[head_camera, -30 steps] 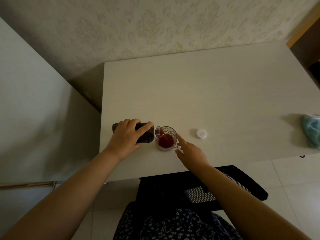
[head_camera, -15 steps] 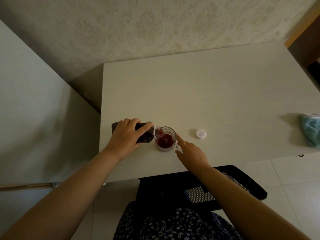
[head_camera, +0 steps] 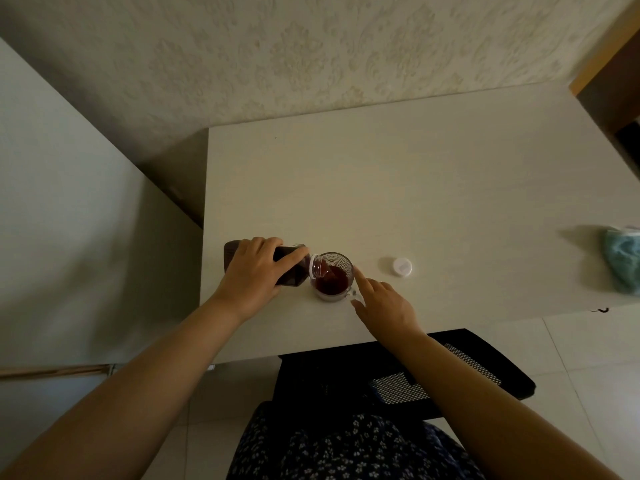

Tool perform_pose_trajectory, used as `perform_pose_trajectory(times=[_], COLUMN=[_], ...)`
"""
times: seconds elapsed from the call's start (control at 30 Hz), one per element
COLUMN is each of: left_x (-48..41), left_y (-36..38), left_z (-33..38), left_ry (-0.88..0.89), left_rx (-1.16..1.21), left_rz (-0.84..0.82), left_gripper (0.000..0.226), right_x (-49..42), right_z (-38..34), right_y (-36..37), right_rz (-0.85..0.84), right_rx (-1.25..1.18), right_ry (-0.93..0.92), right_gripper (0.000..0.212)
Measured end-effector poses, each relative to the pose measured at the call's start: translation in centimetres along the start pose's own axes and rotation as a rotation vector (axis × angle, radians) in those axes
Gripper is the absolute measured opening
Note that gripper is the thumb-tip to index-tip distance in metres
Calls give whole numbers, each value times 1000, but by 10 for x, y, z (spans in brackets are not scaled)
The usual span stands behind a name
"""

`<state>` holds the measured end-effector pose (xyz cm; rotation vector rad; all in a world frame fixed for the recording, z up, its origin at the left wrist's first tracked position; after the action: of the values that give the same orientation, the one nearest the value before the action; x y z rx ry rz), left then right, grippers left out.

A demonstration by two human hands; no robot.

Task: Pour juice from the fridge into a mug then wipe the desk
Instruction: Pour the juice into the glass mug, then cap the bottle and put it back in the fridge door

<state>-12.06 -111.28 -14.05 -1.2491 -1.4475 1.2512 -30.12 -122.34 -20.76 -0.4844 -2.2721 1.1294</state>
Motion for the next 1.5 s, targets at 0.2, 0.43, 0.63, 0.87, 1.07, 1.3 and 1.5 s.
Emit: perform_pose_trajectory(times=[0.2,0.43,0.63,0.87,1.07,1.3,1.5], left_x=[-1,1,4,12,25,37,40], left_y=[-5,-3,10,23,32,40,42], left_z=[3,2,-8,-10,-1,2,0], left_ry=[11,-19,-139,-298,-449,-561,-536], left_rx=[-14,20,246,672,986,1184,1191], left_rz=[40,36,-12,96,194,237,231], left_gripper=[85,88,85,78,76,73,72], right_x=[1,2,7,-1,-22,-35,-33], right_z=[1,1,4,27,61,75,61], right_y=[0,0,-4,-25,-32,-18,-24], right_rz=[15,14,12,70,80,21,119], right_rx=[10,9,-18,96,185,238,195], right_ry=[-6,-6,-41,-5,142,150,98], right_gripper=[65,65,66,59,54,46,40])
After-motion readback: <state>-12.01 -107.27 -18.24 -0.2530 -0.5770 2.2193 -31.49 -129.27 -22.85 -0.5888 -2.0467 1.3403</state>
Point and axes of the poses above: each hand's wrist, its own x-axis away from the middle knuckle, its own y-axis out of the palm, z = x × y, the point moved 5 cm from there along -x, towards the middle knuckle, and after that the axes turned 7 degrees about -x, right-handed, at the moved point
